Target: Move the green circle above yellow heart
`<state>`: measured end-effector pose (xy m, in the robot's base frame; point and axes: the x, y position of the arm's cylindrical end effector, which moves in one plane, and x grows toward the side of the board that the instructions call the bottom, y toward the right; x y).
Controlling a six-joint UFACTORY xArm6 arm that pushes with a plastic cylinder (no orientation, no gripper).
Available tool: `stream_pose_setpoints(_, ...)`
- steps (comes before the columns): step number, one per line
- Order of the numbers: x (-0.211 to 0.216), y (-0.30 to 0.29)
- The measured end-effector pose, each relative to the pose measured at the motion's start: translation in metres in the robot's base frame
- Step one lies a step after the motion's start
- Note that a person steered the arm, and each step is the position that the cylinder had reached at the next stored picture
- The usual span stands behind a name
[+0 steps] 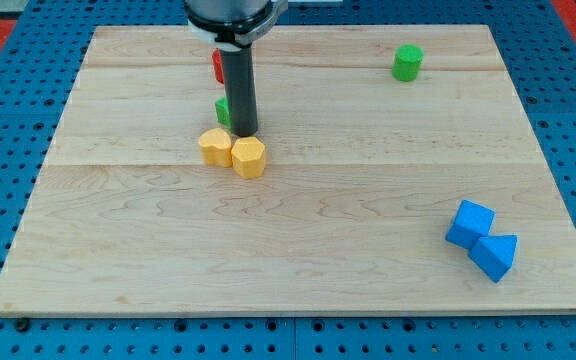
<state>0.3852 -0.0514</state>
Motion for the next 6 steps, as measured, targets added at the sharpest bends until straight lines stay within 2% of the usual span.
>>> stream_pose_setpoints(3, -0.023, -0.006)
stream_pose_setpoints(4, -0.026, 0.045)
stream_pose_setpoints(5, -0.011, 0.092)
stream_pose_setpoints(6, -0.011, 0.110)
